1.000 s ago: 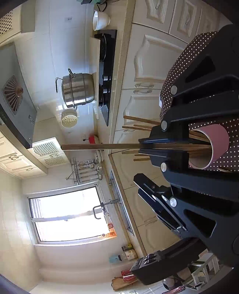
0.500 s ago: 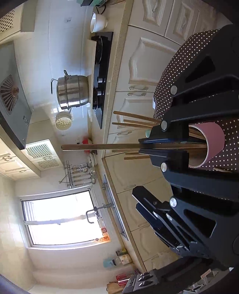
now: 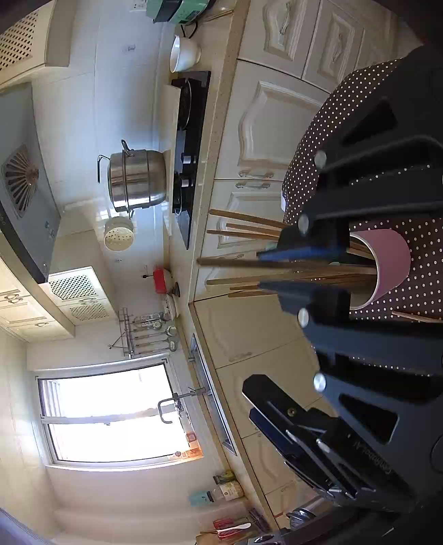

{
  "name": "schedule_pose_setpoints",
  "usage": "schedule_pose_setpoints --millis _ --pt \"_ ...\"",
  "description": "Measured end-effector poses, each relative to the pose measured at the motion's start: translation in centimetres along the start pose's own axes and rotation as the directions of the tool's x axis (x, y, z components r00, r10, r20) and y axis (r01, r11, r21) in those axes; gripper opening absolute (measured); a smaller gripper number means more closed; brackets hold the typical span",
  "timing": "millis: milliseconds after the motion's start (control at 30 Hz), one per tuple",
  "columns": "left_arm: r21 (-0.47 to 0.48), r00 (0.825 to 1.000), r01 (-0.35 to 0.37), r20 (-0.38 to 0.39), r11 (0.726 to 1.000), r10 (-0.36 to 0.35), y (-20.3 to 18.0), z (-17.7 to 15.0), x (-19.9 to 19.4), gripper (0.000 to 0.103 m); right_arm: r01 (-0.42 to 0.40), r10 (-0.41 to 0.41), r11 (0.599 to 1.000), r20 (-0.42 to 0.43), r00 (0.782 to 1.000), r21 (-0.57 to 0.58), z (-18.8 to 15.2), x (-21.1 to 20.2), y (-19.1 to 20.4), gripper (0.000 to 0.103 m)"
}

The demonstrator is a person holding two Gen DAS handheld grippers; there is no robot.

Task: Organize utensils
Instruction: 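Withdraw both tools from the cup toward the metal spoon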

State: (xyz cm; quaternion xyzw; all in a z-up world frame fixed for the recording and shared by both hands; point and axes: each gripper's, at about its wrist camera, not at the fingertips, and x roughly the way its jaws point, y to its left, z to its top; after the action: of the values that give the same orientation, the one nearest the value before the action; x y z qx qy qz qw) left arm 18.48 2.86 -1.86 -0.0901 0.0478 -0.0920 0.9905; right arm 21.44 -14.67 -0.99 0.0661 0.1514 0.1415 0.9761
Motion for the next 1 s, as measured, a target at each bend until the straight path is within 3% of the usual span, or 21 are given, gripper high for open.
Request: schedule_pose_setpoints --millis 133,433,667,833,1000 --pt "-0.008 1.0 -0.003 0.005 1.0 0.003 0.0 0.5 -1.3 0.06 0.012 -0.012 1.0 0.017 1.0 -0.01 0.1 -1.0 0.4 0.043" --pt "0.02 0.999 -0.026 -0.023 0.999 0.026 -0.5 0.7 -4.2 0.064 0.035 -0.035 0.999 0.007 0.999 -0.017 -0.3 -3.1 0.7 0.046" --pt "0.037 0.991 -0.042 -0.126 0.998 0.047 -0.4 -0.2 -5.8 0.071 0.063 -0.065 0.996 -0.029 0.997 -0.061 -1.6 -5.1 1.1 0.047" --pt "0.027 0.958 -0.039 -0.282 0.999 0.045 -0.1 -2.2 -5.9 0.073 0.054 -0.065 0.995 -0.118 0.991 -0.089 -3.4 -5.4 1.2 0.048" --pt "0.021 0.883 -0.077 -0.463 0.997 0.078 0.9 -4.8 -5.1 0.073 0.006 -0.036 0.995 -0.286 0.958 -0.105 -5.9 -4.3 1.2 0.049"
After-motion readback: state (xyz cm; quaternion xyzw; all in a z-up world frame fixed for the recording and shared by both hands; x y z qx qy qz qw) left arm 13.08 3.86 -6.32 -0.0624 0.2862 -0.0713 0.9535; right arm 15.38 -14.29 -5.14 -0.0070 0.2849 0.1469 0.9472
